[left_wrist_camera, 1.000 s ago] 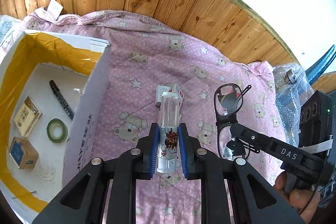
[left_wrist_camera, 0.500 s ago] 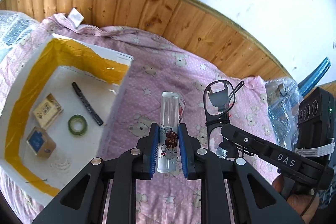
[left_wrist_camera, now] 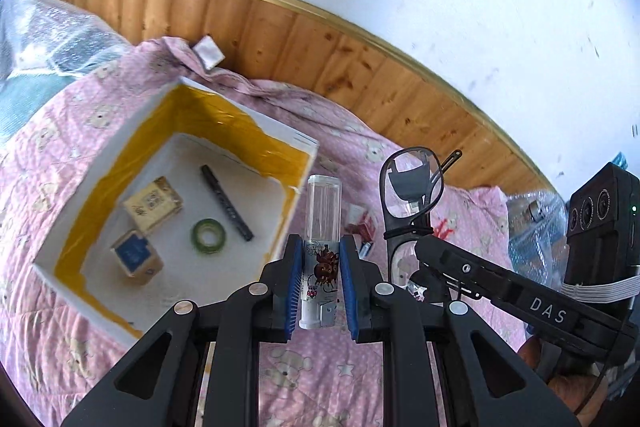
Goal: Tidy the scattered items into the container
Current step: 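Lift and carry the glass tube and glasses over the white box, then open both grippers to drop the glass tube and glasses into the box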
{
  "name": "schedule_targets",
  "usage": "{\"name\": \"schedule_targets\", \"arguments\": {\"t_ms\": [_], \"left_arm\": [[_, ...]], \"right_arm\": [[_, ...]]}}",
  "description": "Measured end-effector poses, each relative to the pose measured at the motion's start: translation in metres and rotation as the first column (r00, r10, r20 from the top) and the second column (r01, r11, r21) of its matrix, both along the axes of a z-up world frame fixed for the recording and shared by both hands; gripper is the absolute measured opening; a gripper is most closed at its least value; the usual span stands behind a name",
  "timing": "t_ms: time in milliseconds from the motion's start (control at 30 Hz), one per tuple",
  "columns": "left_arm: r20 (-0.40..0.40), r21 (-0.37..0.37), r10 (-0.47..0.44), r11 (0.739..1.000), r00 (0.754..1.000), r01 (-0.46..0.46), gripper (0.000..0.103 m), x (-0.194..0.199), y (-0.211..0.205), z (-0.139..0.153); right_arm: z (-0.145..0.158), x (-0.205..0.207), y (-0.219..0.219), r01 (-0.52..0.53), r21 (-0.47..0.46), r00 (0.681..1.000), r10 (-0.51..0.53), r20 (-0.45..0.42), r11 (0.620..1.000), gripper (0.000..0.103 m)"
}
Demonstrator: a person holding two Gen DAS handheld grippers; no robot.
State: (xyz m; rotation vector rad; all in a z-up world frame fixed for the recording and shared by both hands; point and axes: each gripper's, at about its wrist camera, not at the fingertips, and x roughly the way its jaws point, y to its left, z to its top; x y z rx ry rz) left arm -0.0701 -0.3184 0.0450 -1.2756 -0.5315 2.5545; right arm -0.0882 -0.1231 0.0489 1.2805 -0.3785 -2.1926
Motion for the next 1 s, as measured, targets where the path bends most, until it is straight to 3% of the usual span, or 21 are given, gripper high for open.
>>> {"name": "schedule_targets", "arguments": {"t_ms": [500,1000], "left_arm": [[0.011,0.032,0.147,0.989,0.989,-0.147,0.02,0.02,-0.068,-0.004],[0.087,0.033,0.187,0.981,0.978,-0.191,0.02,-0.002,-0.082,-0.036]], "right_arm": [[0.017,0.001,-0.074,-0.139,0.015,0.99,0.14,-0.027,0.99,0.01],[-0.001,-0.036,-0.116,-0.194,0.042,0.981,0.194,-0.001,0.98,0.01]]}}
